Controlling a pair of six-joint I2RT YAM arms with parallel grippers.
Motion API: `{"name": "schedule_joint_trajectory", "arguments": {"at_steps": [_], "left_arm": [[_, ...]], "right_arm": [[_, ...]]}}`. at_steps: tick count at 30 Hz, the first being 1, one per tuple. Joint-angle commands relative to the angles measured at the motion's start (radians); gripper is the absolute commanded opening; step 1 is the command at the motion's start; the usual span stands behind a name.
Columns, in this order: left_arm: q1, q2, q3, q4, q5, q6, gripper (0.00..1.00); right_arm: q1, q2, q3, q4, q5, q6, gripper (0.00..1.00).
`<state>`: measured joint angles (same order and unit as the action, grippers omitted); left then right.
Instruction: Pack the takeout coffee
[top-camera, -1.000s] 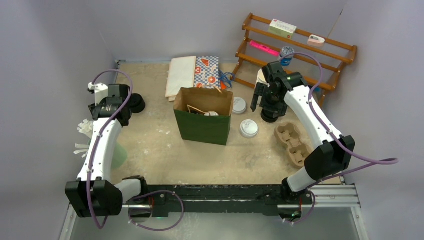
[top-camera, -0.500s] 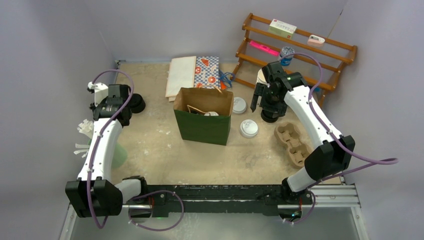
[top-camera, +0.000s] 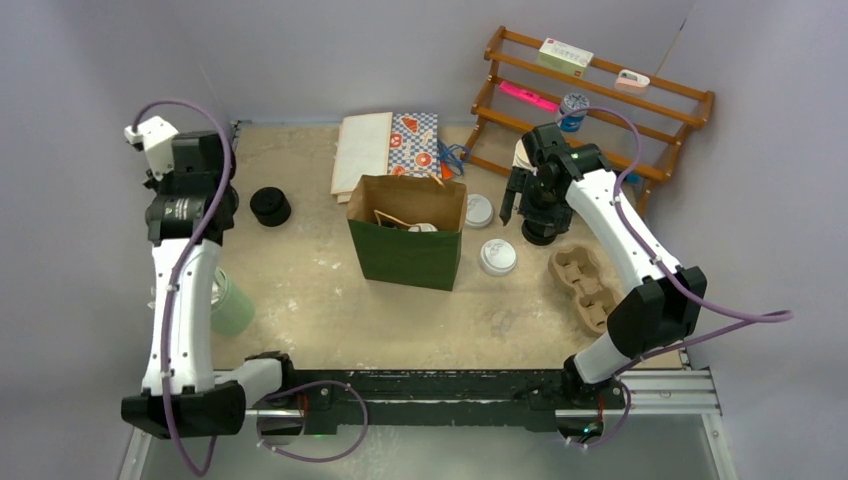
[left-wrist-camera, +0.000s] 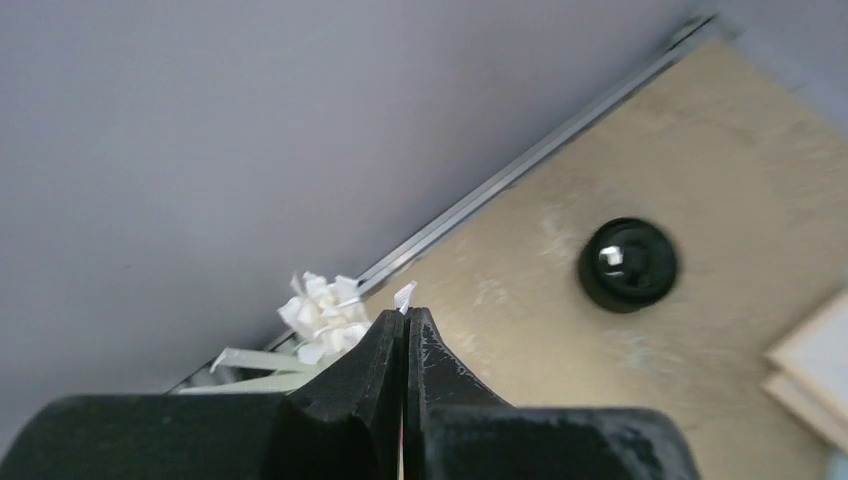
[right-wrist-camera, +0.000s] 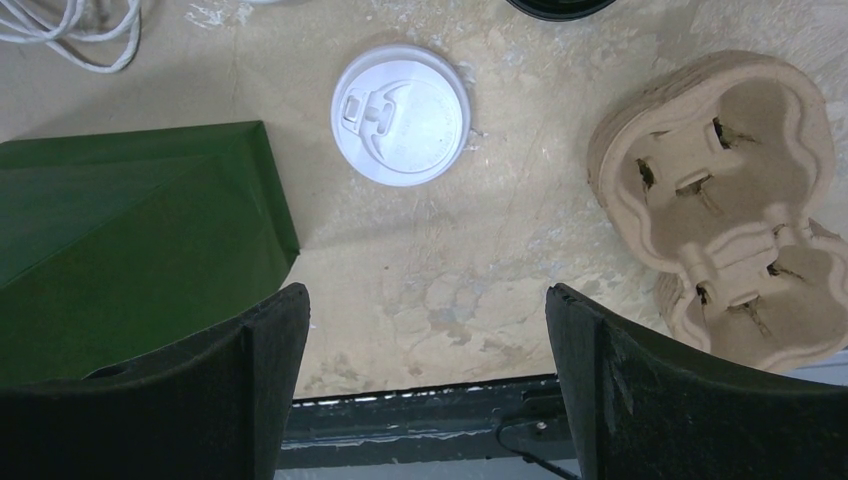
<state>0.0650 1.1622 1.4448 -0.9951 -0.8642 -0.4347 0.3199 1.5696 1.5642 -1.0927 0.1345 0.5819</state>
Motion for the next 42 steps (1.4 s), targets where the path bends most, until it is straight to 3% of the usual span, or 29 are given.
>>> {"name": "schedule_joint_trajectory", "arguments": {"at_steps": [1,8,13,23,29,35,42], "left_arm": [[0.004,-0.116,0.121,0.150,0.186,0.039,0.00],[0.004,-0.188,0.279,0.380,0.541,0.043,0.00],[0.004,-0.164,0.351,0.426,0.763,-0.028,0.00],[0.004,-0.095,0.330,0.556,1.282,-0.269,0.00],[0.004,-0.124,0.164,0.652,1.376,-0.392,0.00],[0.004,-0.145,0.034,0.645,1.392,-0.363,0.00],[-0.016,-0.189,-0.146,0.741,1.404,-0.431,0.00]], "right_arm": [[-0.002,-0.008,0.016,0.006,-0.020,-0.010,0.89],[-0.002,-0.010,0.027,0.017,-0.030,-0.010,0.89],[-0.002,-0.036,0.038,0.023,-0.023,-0.002,0.89],[-0.002,-0.085,0.028,0.045,-0.058,0.066,0.89],[-0.002,-0.135,-0.017,0.061,-0.049,0.083,0.89],[-0.002,-0.171,-0.008,0.093,0.012,0.055,0.89],[-0.002,-0.203,0.022,0.103,0.042,0.050,0.90]]}}
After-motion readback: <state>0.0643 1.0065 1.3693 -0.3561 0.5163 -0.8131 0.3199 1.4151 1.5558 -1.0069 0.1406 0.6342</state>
